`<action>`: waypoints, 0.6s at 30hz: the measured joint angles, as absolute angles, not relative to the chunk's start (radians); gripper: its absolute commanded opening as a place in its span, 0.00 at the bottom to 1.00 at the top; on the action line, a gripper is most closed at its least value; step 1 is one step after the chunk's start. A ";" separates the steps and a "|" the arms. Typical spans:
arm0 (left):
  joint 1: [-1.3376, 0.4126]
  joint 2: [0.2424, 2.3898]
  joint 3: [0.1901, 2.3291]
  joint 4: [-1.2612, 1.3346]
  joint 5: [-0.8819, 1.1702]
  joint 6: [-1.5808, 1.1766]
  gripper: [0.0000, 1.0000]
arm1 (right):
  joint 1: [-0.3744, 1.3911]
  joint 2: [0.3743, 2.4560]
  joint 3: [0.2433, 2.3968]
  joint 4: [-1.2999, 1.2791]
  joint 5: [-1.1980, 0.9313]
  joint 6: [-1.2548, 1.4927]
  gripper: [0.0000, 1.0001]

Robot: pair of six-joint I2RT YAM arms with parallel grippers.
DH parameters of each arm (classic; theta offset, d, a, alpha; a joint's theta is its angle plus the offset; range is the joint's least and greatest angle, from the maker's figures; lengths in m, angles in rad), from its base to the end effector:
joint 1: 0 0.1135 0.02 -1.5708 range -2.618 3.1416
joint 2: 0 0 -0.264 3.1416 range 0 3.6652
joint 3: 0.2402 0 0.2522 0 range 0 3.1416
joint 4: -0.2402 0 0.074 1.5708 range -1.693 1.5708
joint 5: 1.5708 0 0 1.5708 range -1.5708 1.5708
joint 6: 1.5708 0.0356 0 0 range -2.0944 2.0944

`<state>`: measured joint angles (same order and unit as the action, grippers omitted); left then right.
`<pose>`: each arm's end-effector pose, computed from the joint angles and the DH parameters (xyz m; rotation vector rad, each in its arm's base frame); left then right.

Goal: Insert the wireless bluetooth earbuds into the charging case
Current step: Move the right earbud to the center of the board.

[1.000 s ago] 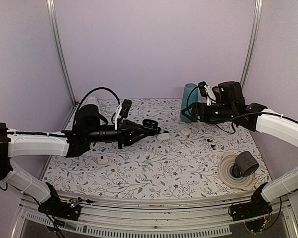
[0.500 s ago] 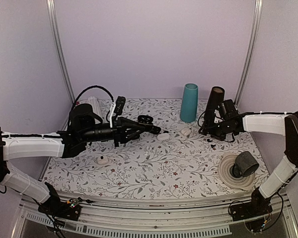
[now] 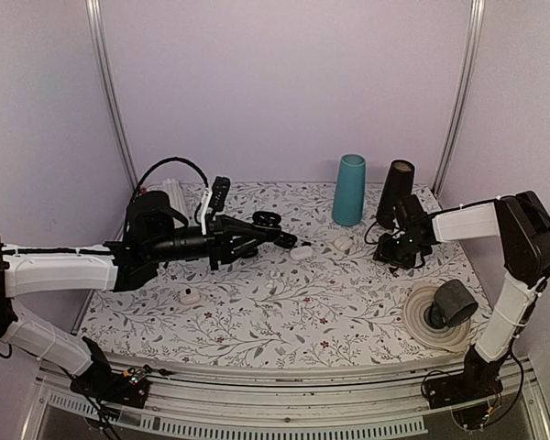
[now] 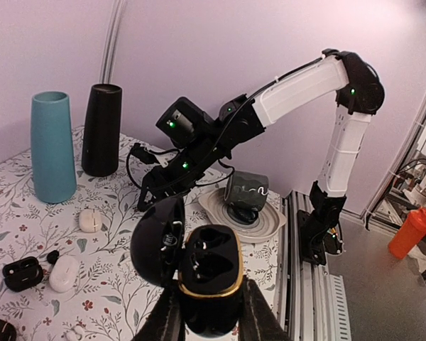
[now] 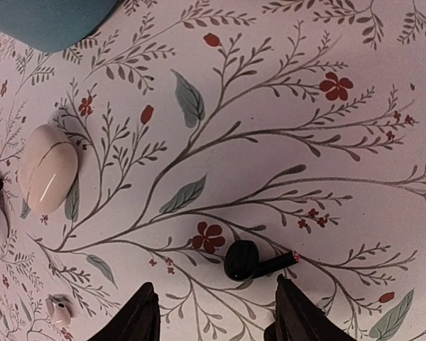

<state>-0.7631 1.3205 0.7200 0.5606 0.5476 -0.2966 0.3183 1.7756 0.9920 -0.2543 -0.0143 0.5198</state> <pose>0.2003 -0.2172 0.2762 0.8373 1.5442 -1.2346 0.3277 0.1085 0.1472 0.2608 2.6305 0.3108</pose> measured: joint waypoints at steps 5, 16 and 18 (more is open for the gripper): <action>-0.762 1.320 0.720 0.561 0.548 -0.297 0.00 | 0.317 1.813 1.011 -0.258 0.014 0.511 0.52; -0.762 1.320 0.720 0.561 0.549 -0.300 0.00 | 0.334 1.808 0.995 -0.271 0.096 0.509 0.54; -0.762 1.320 0.720 0.561 0.550 -0.300 0.00 | 0.334 1.794 0.977 -0.268 0.101 0.510 0.53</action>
